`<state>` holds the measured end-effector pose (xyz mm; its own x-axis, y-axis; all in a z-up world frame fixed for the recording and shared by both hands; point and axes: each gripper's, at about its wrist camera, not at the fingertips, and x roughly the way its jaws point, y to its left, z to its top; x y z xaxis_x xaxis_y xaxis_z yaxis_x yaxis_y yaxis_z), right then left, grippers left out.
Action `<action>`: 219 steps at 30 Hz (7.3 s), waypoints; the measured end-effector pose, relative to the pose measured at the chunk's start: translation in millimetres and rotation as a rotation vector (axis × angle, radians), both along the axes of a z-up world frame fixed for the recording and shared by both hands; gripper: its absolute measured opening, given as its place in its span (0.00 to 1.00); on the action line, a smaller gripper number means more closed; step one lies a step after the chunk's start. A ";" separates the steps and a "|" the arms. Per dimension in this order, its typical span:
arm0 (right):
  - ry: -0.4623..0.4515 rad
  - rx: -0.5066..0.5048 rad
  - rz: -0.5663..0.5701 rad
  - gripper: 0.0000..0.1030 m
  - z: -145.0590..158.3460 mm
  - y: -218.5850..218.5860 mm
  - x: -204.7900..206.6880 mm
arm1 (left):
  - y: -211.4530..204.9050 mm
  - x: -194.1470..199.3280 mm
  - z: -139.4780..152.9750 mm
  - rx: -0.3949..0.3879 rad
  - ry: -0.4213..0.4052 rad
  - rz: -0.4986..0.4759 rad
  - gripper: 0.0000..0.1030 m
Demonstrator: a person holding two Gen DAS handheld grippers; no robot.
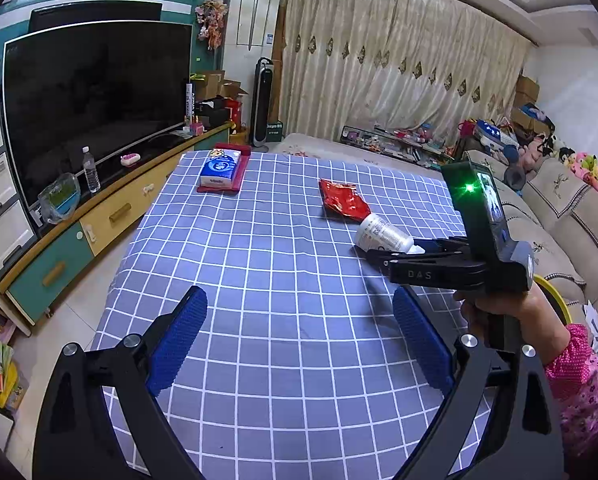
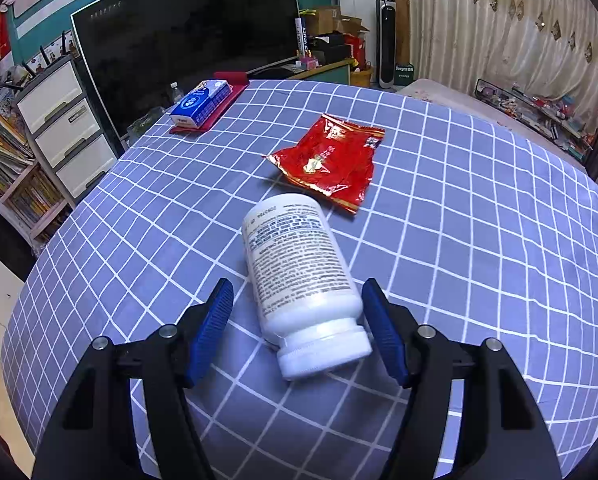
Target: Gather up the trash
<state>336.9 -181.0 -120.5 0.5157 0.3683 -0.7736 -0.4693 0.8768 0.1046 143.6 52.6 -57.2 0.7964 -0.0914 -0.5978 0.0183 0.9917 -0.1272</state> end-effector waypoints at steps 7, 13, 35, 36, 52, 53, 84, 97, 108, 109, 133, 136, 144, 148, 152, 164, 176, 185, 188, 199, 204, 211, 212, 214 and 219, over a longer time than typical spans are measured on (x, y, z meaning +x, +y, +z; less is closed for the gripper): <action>-0.014 0.017 -0.021 0.48 5.2 -7.8 -9.8 | -10.1 5.2 -1.5 0.010 0.008 -0.014 0.90; -0.053 0.088 -0.024 0.48 30.5 -26.8 -40.5 | -13.6 8.9 -7.3 0.011 0.022 -0.022 0.90; -0.023 -0.042 -0.889 0.48 -11.6 -375.8 -135.5 | -70.0 54.2 -27.9 0.044 0.072 -0.121 0.90; -0.003 -0.045 -0.903 0.48 -19.3 -381.9 -132.9 | -72.1 57.8 -28.8 0.048 0.077 -0.123 0.90; -0.057 -0.016 -0.944 0.62 -13.3 -387.3 -149.8 | -95.8 158.8 -35.1 0.120 0.149 -0.171 0.92; -0.062 -0.011 -0.941 0.62 -11.7 -386.6 -151.3 | -96.0 168.9 -35.2 0.121 0.151 -0.175 0.92; -0.094 0.030 -0.891 0.62 3.9 -378.6 -154.1 | -121.2 334.1 -73.4 0.183 0.308 -0.090 0.24; -0.140 0.044 -0.903 0.62 21.5 -381.7 -178.3 | -173.3 230.6 -28.2 0.174 0.212 -0.304 0.10; -0.221 0.001 -0.979 0.62 44.7 -409.9 -227.1 | -328.0 151.8 14.8 0.217 0.104 -0.616 0.10; -0.226 -0.005 -0.987 0.62 46.1 -414.0 -232.8 | -341.8 148.4 15.4 0.218 0.103 -0.640 0.10; -0.225 0.052 -1.107 0.63 30.2 -484.0 -303.5 | -589.7 104.1 -85.3 0.308 0.276 -0.899 0.35; -0.231 0.055 -1.107 0.63 33.6 -483.8 -305.2 | -584.6 109.3 -91.4 0.317 0.270 -0.877 0.65; -0.250 0.063 -1.064 0.66 45.9 -460.4 -308.0 | -507.9 96.5 -34.4 0.214 0.160 -0.798 0.88; -0.239 0.070 -0.969 0.71 49.0 -426.4 -297.7 | -429.3 73.3 4.4 0.198 0.047 -0.681 0.95; -0.259 0.083 -0.848 0.79 58.2 -380.3 -290.4 | -347.4 55.3 24.3 0.168 0.008 -0.539 0.95; -0.371 0.076 -0.597 0.94 107.6 -258.5 -290.8 | -141.8 -38.5 60.9 0.148 -0.102 -0.122 0.95; -0.445 0.050 -0.581 0.94 130.0 -220.0 -331.0 | -67.9 -103.0 60.3 0.062 -0.123 0.014 0.95; -0.453 0.049 -0.571 0.94 125.4 -212.0 -341.7 | -67.5 -129.4 67.8 0.062 -0.155 0.024 0.95; -0.459 0.051 -0.577 0.94 126.4 -214.2 -342.3 | -72.9 -129.1 70.1 0.066 -0.154 0.018 0.95; -0.444 0.058 -0.589 0.94 123.8 -218.0 -332.8 | -75.9 -114.8 65.5 0.069 -0.118 0.024 0.95; -0.442 0.058 -0.590 0.94 122.6 -216.9 -328.8 | -70.0 -106.3 62.6 0.067 -0.108 0.033 0.95; -0.443 0.054 -0.580 0.94 121.5 -213.9 -326.4 | -65.9 -100.3 59.3 0.065 -0.101 0.029 0.95; -0.443 0.053 -0.578 0.94 121.1 -213.4 -326.3 | -66.0 -99.7 58.2 0.066 -0.099 0.029 0.95; -0.443 0.051 -0.576 0.94 120.3 -212.5 -326.0 | -64.3 -99.8 57.2 0.063 -0.097 0.029 0.95; -0.441 0.053 -0.577 0.94 118.7 -211.5 -325.6 | -66.6 -99.1 54.8 0.069 -0.098 0.028 0.95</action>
